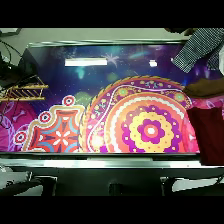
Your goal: Fold the clothes and pants, and hang the long-sleeved shirts on hangers.
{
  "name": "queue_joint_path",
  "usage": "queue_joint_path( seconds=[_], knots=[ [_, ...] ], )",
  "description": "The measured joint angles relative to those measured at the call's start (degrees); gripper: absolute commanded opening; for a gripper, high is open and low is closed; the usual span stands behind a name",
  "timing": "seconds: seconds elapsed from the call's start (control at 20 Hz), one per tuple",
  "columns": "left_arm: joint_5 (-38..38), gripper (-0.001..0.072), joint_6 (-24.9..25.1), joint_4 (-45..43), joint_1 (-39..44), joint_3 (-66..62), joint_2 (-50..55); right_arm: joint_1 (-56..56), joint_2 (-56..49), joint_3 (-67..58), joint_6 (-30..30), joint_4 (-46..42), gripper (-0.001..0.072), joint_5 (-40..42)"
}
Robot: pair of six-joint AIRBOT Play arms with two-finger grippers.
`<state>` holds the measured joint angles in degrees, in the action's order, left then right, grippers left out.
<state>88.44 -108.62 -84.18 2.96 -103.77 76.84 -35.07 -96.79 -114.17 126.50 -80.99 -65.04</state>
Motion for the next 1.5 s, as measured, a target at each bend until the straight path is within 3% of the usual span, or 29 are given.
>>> queue_joint_path(
  seconds=[0.3,0.5,1.15,1.5],
  knots=[
    [0.04,0.0017,-0.02,-0.04,0.0,0.0,0.0,-0.7,3.23,-0.04,7.13,-6.23,0.0028,-10.78],
    [1.11,0.0017,-0.02,-0.04,0.0,0.0,0.0,-0.74,4.07,-0.04,7.69,-10.69,0.0028,-18.34],
    [6.51,0.0017,0.0,0.2,0.0,0.0,-0.42,-0.76,5.44,-0.07,2.4,-20.61,0.003,-33.86],
    [7.23,0.0017,0.2,0.17,0.0,0.0,-0.42,-0.76,5.92,1.27,-4.7,-23.93,0.0029,-39.65]
  ],
)
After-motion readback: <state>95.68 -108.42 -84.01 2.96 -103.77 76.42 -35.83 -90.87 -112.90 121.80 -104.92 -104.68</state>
